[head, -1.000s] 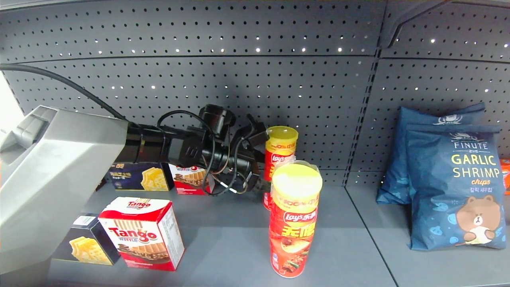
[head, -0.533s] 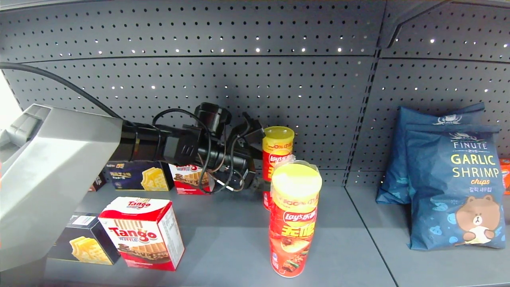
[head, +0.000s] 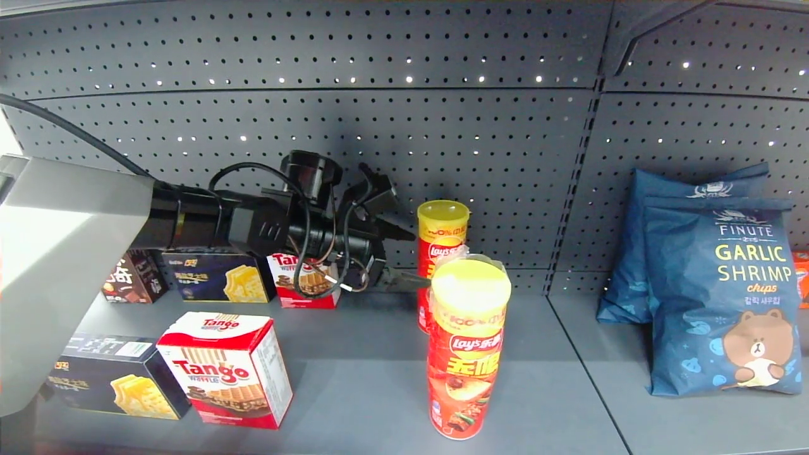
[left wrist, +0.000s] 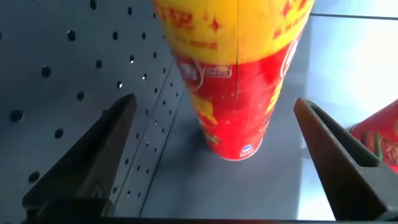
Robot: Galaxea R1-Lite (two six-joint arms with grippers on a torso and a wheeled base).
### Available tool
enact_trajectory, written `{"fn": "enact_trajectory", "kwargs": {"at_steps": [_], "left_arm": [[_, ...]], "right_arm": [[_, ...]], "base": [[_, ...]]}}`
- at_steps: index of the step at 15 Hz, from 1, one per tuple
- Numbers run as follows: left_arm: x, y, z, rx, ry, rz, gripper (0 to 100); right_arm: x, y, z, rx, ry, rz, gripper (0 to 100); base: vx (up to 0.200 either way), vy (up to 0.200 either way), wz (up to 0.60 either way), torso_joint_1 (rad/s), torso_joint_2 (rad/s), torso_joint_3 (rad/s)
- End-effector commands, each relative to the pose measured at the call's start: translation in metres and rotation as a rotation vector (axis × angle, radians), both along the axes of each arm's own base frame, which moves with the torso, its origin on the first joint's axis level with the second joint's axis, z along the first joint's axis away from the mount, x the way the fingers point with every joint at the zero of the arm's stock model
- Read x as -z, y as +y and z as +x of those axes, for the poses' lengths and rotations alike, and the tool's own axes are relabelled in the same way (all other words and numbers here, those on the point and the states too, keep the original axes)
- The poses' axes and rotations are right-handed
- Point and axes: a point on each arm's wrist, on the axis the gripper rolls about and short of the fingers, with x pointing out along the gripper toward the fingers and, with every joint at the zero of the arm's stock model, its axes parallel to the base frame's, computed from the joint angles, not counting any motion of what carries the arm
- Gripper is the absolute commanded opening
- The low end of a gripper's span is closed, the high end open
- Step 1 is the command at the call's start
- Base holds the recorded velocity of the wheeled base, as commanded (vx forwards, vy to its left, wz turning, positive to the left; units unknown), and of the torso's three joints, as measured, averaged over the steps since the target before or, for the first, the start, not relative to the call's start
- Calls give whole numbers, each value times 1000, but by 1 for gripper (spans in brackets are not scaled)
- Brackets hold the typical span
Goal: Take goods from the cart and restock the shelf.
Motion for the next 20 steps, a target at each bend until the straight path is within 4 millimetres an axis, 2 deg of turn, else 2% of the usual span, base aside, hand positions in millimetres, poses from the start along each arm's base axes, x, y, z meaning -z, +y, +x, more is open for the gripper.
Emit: {"fn": "enact_trajectory", "kwargs": {"at_steps": [1, 5, 10, 12, 13, 14, 17, 18, 19, 20], "left_arm": [[-5, 4, -6, -4, 0, -2, 100], [-21, 16, -15, -27, -25, -12, 100], [-57, 56, -43, -105, -129, -43, 100], [-101, 78, -69, -168, -278, -99, 100], [-114, 85, -79, -207, -320, -106, 100], [-132, 95, -95, -330, -392, -84, 100], [-145, 110, -124, -577, -457, -17, 100], [-145, 120, -144, -728, -470, 23, 100], [-143, 123, -158, -778, -446, 24, 100], [-143, 123, -163, -789, -442, 22, 100]], "right_arm": [[0, 0, 0, 0, 1, 0, 100], [0, 0, 0, -2, 1, 0, 100], [0, 0, 0, 0, 1, 0, 100], [0, 0, 0, 0, 1, 0, 100], [0, 0, 0, 0, 1, 0, 100], [0, 0, 0, -2, 1, 0, 100], [0, 0, 0, -2, 1, 0, 100], [0, 0, 0, 0, 1, 0, 100], [0, 0, 0, 0, 1, 0, 100], [0, 0, 0, -2, 1, 0, 100]], "base": [[0, 0, 0, 0, 0, 0], [0, 0, 0, 0, 0, 0], [0, 0, 0, 0, 0, 0], [0, 0, 0, 0, 0, 0], [0, 0, 0, 0, 0, 0], [0, 0, 0, 0, 0, 0], [0, 0, 0, 0, 0, 0], [0, 0, 0, 0, 0, 0], [0, 0, 0, 0, 0, 0], [0, 0, 0, 0, 0, 0]]}}
